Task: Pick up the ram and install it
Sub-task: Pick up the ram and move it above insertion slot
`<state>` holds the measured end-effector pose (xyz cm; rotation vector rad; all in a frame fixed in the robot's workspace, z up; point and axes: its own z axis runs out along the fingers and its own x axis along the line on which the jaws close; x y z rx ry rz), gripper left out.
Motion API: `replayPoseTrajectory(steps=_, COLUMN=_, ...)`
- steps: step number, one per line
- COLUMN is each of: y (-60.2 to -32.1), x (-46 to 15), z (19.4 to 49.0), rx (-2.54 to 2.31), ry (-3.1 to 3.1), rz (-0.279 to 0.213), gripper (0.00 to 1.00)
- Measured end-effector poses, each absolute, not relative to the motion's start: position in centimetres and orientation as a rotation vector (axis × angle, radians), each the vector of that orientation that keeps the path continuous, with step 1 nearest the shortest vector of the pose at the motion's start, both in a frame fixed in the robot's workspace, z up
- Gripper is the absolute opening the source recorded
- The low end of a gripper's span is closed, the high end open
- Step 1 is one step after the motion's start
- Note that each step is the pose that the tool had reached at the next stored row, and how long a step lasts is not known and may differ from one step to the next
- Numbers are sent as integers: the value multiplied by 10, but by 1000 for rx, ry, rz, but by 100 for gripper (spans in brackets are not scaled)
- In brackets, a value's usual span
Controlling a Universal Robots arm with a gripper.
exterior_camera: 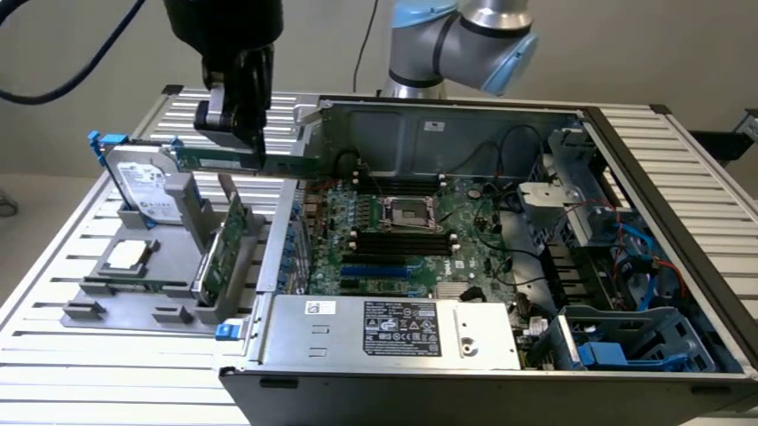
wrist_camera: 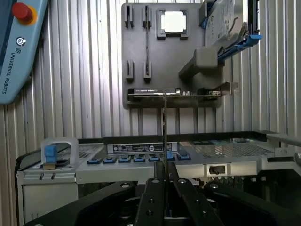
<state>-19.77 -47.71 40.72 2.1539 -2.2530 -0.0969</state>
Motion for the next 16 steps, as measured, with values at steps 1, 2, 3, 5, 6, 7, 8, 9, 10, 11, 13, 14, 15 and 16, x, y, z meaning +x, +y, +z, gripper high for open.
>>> replayPoseTrajectory(steps=1, y=-477, x=-193, z=407, rx=2153, ry=-2252, rz=-99, gripper=13)
replayPoseTrajectory(steps=2, y=-477, x=-189, z=407, rx=2152, ry=-2251, rz=-101, gripper=13)
replayPoseTrajectory(steps=3, y=-477, x=-185, z=407, rx=2151, ry=-2250, rz=-102, gripper=13)
replayPoseTrajectory(steps=5, y=-476, x=-177, z=408, rx=2149, ry=-2249, rz=-106, gripper=13)
replayPoseTrajectory(steps=6, y=-476, x=-173, z=407, rx=2149, ry=-2248, rz=-107, gripper=13)
replayPoseTrajectory(steps=7, y=-476, x=-169, z=407, rx=2148, ry=-2247, rz=-109, gripper=13)
replayPoseTrajectory(steps=8, y=-476, x=-164, z=407, rx=2147, ry=-2246, rz=-110, gripper=13)
replayPoseTrajectory(steps=9, y=-476, x=-160, z=408, rx=2147, ry=-2246, rz=-111, gripper=13)
replayPoseTrajectory(steps=10, y=-476, x=-155, z=407, rx=2146, ry=-2246, rz=-111, gripper=13)
replayPoseTrajectory(steps=11, y=-475, x=-151, z=407, rx=2146, ry=-2246, rz=-111, gripper=13)
replayPoseTrajectory(steps=13, y=-472, x=-145, z=407, rx=2146, ry=-2246, rz=-111, gripper=13)
replayPoseTrajectory(steps=14, y=-470, x=-141, z=407, rx=2146, ry=-2246, rz=-111, gripper=13)
replayPoseTrajectory(steps=15, y=-468, x=-138, z=407, rx=2146, ry=-2246, rz=-111, gripper=13)
replayPoseTrajectory(steps=16, y=-466, x=-134, z=407, rx=2146, ry=-2246, rz=-111, gripper=13)
